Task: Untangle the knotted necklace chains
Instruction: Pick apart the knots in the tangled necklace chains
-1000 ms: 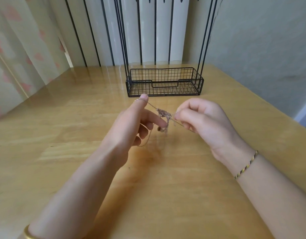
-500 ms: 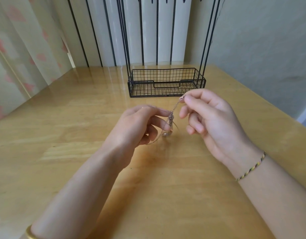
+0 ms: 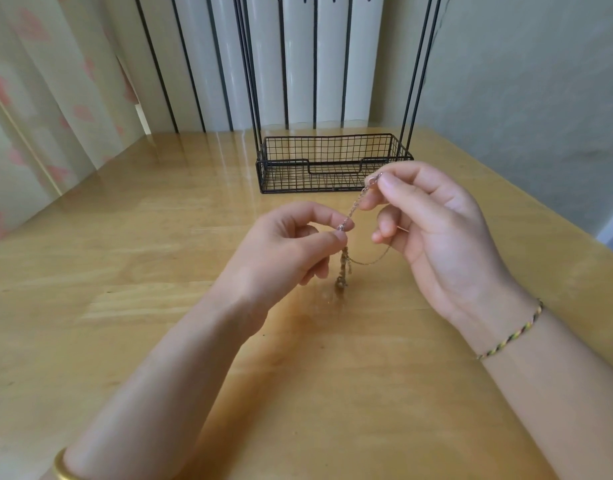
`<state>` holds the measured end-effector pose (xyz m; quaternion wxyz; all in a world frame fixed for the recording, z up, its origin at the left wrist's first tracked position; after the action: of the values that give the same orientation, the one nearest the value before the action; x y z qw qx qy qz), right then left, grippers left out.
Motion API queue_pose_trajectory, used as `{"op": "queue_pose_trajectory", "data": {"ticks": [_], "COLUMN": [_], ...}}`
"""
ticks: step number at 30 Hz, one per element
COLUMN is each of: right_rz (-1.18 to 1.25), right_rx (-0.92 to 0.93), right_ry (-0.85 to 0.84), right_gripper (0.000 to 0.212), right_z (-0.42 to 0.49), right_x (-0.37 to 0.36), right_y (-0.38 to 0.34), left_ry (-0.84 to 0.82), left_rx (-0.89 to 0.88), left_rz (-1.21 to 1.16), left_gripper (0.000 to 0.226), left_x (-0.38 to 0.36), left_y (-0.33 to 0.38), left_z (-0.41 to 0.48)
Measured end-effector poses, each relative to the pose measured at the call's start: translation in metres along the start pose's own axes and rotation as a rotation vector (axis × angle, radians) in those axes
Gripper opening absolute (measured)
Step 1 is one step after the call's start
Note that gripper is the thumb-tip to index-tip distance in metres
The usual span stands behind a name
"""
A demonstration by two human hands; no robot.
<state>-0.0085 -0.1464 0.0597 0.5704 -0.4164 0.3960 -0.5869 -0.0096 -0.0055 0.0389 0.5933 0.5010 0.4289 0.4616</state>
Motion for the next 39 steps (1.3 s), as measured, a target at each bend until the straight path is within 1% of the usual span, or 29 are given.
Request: {"op": "queue_pose_trajectory", "data": {"ticks": [4, 7, 9, 12, 16, 18, 21, 22, 24, 27, 30, 32, 34, 36, 39], "right_rz": [0.106, 0.177, 0.196, 0.206, 0.213, 0.229, 0.220, 0.209, 0.180, 0.082, -0.163, -0.355, -0.472, -0.517, -0.483], "right_rx": [-0.033, -0.057, -0.065, -0.071, -0.094, -0.102, -0.109, -0.108, -0.104, -0.115, -0.140, -0.151, -0.161, -0.177, -0.231], "right_ry": [0.018, 0.011, 0.008, 0.015, 0.065, 0.085, 0.104, 0.111, 0.131, 0.168, 0.192, 0.167, 0.112, 0.058, -0.003], "right_gripper": [0.014, 0.013, 0.014, 0.014, 0.014, 0.013, 0.015, 0.015, 0.014, 0.014, 0.017, 0.016, 0.012, 0.012, 0.015], "right_z": [0.001, 0.001, 0.001, 0.001, 0.003, 0.004, 0.004, 0.004, 0.004, 0.002, 0.002, 0.002, 0.002, 0.001, -0.001], "right_x": [0.001, 0.000, 0.000, 0.000, 0.005, 0.008, 0.010, 0.011, 0.013, 0.019, 0.026, 0.026, 0.022, 0.017, 0.009], "right_y": [0.001, 0.002, 0.002, 0.003, 0.006, 0.007, 0.008, 0.009, 0.009, 0.007, 0.007, 0.008, 0.010, 0.012, 0.016], "left_ry": [-0.019, -0.010, -0.018, -0.062, -0.109, -0.129, -0.140, -0.137, -0.114, -0.030, 0.081, 0.147, 0.184, 0.193, 0.205], "left_rx": [0.020, 0.026, 0.025, 0.020, 0.028, 0.029, 0.028, 0.022, 0.008, -0.049, -0.154, -0.210, -0.250, -0.278, -0.311], "left_rz": [-0.047, -0.079, -0.085, -0.092, -0.104, -0.108, -0.104, -0.094, -0.072, -0.015, 0.097, 0.133, 0.154, 0.185, 0.209], "left_gripper": [0.007, 0.018, 0.021, 0.018, 0.019, 0.013, 0.012, 0.008, 0.004, 0.008, 0.010, 0.011, 0.012, 0.013, 0.013], "left_x": [-0.001, 0.000, -0.001, -0.004, -0.007, -0.009, -0.008, -0.008, -0.008, -0.004, 0.003, 0.009, 0.012, 0.012, 0.011], "left_y": [0.001, 0.001, 0.001, 0.003, 0.003, 0.002, 0.001, 0.001, 0.003, 0.005, 0.008, 0.010, 0.012, 0.012, 0.012], "left_z": [-0.001, -0.001, -0.001, -0.002, -0.003, -0.003, -0.002, -0.002, -0.003, -0.001, 0.000, 0.000, 0.001, 0.001, 0.001]}}
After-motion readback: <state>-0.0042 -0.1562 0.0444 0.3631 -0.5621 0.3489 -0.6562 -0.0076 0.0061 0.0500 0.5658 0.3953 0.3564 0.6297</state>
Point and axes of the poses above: each hand's wrist, its own z-axis towards the middle knuckle, its own x-axis out of the back of the hand, y = z × x, the point moved 7 cm from there along z, towards the middle knuckle, and after that the axes turned 13 degrees about -z, right-handed, at the moved point
